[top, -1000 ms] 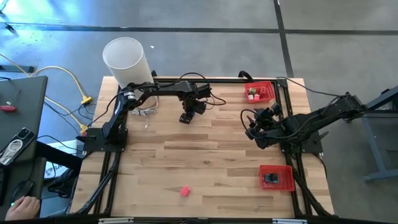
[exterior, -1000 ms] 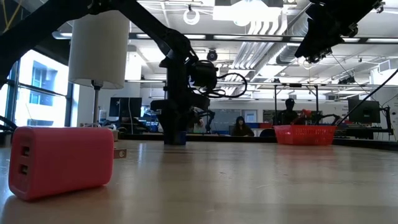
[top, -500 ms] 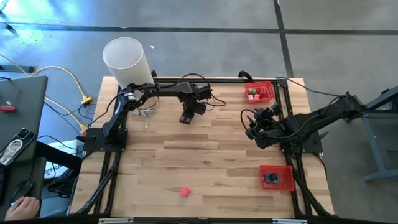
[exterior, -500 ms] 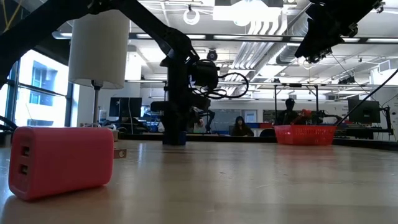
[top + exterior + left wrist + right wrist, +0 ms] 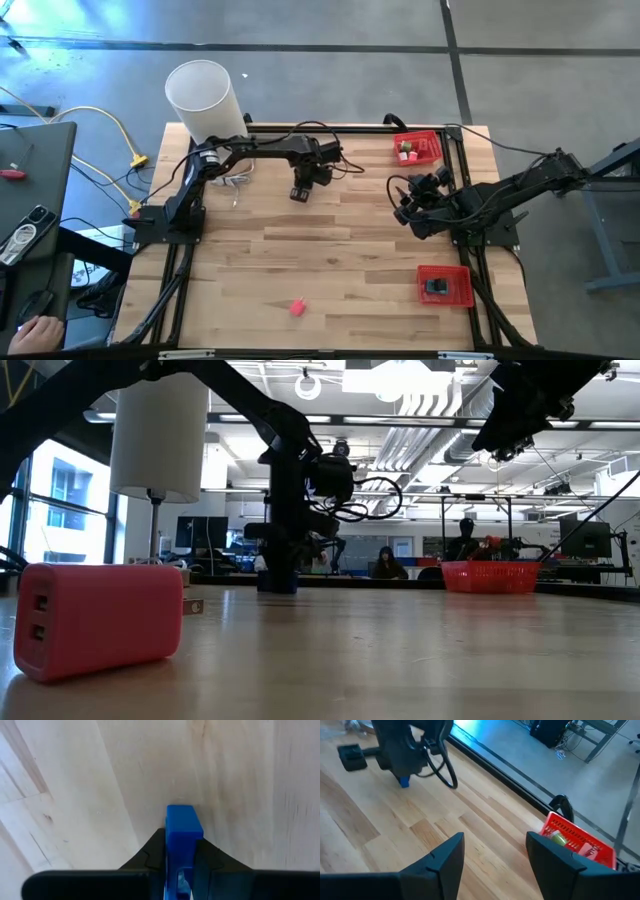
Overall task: Pick & Place Office items
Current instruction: Put the blue digital clock into the bottom red basket
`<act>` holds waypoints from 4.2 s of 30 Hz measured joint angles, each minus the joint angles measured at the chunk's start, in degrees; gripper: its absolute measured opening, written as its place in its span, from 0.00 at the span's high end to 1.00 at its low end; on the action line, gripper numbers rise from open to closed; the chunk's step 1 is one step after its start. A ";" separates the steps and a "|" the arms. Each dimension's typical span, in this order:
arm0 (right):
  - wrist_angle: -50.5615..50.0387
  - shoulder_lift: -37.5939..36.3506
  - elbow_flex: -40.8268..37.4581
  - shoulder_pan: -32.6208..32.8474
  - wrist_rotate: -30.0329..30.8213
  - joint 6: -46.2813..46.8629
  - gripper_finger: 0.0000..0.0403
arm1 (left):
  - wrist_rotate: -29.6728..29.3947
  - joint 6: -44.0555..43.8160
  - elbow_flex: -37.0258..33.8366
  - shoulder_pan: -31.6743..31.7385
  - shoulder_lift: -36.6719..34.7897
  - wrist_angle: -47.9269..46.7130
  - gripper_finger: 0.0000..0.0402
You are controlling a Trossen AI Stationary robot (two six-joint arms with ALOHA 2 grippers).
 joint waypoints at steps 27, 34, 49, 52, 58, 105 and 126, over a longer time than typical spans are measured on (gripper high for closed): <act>10.29 8.53 0.00 0.02 -10.46 0.02 0.50 | 17.14 -16.91 -0.05 -7.91 -21.38 0.95 0.88; 18.88 11.25 -0.02 0.02 -15.28 -5.52 0.50 | 7.63 -23.04 0.00 -15.98 -25.04 12.12 0.88; 41.63 13.14 0.00 8.07 -14.92 -19.02 0.50 | -11.38 -30.11 0.01 -32.18 -26.41 31.70 0.88; 44.07 14.54 -0.09 9.43 -12.90 -21.06 0.50 | -15.04 -30.88 0.01 -35.25 -26.41 35.60 0.88; 57.99 16.02 -0.07 12.22 -12.79 -31.69 0.50 | -24.39 -29.75 0.02 -41.20 -26.41 40.37 0.88; 85.32 15.87 0.00 15.00 -22.04 -55.44 0.50 | -32.87 -26.31 0.06 -47.65 -26.45 50.14 0.89; 85.68 15.87 0.00 12.91 -25.15 -58.53 0.51 | -28.41 -29.93 0.06 -45.90 -26.45 48.75 0.89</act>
